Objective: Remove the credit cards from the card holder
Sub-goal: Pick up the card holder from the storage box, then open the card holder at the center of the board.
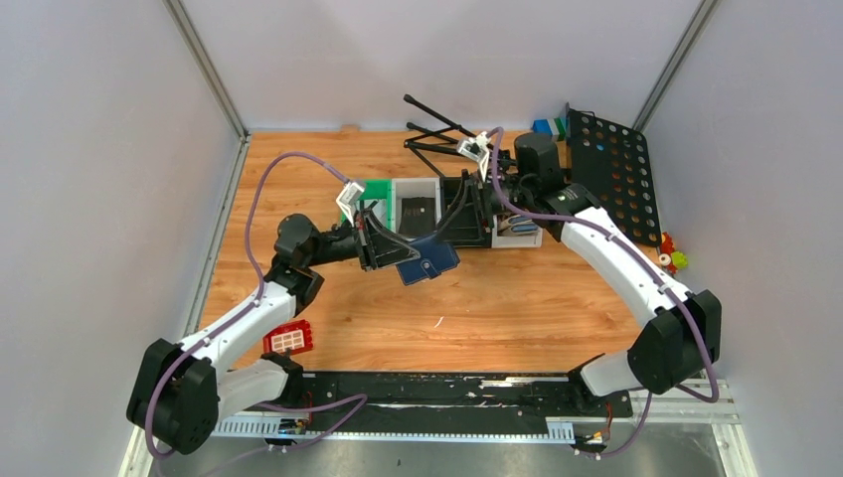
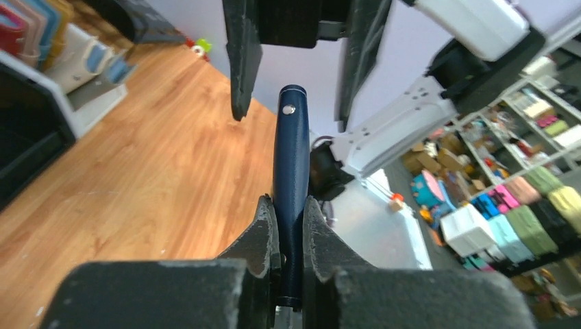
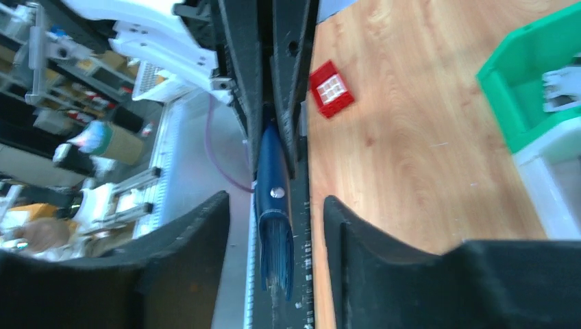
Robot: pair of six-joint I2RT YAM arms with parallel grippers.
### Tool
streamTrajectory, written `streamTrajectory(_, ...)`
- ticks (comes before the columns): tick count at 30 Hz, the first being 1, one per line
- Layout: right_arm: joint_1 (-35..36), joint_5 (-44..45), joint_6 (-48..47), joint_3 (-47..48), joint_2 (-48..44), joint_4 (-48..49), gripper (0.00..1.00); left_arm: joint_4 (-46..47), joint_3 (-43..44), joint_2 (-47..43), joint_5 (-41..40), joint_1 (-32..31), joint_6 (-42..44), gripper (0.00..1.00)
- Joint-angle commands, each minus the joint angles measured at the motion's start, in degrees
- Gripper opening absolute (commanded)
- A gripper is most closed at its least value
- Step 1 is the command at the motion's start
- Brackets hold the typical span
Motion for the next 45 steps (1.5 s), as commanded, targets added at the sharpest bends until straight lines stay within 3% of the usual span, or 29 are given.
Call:
streamTrajectory(1, 0.37, 10.61, 5.93, 0.92, 0.07, 4.53, 0.72, -12.52, 2.68, -3.51, -5.51, -0.3, 11.59, 0.0)
streamTrajectory(3, 0.82, 22.46, 10.6, -1.59, -1.08, 4.44, 0.95, -22.27, 3.25, -5.85, -14.93, -0.37, 17.65, 0.0)
streamTrajectory(4, 1.45, 28.32, 12.67, -3.09, -1.89, 4.13, 0.98, -25.96, 3.11, -7.22, -19.98, -0.34, 19.59, 0.0)
streamTrajectory(10, 7.14, 48.07, 28.55, -19.3, -9.28, 18.32, 0.98, -26.74, -3.82, -17.44, -35.26, -0.56, 20.77, 0.0)
streamTrajectory(13, 10.27, 53.86, 32.13, -22.4, -10.27, 22.18, 0.89, -25.8, -5.85, -21.07, -36.74, -0.65, 21.7, 0.0)
streamTrajectory(27, 17.54, 55.7, 38.65, -16.47, -0.64, 24.6, 0.88, -24.5, -8.15, -22.88, -36.3, -0.64, 23.81, 0.0)
streamTrajectory(37, 18.41, 56.05, 41.33, -15.52, 3.3, 25.23, 0.72, -21.09, -9.74, -24.25, -33.94, -0.65, 24.69, 0.0)
streamTrajectory(45, 19.21, 55.18, 42.4, -14.87, 4.7, 24.25, 0.74, -18.37, -10.49, -24.1, -33.29, -0.65, 25.83, 0.0)
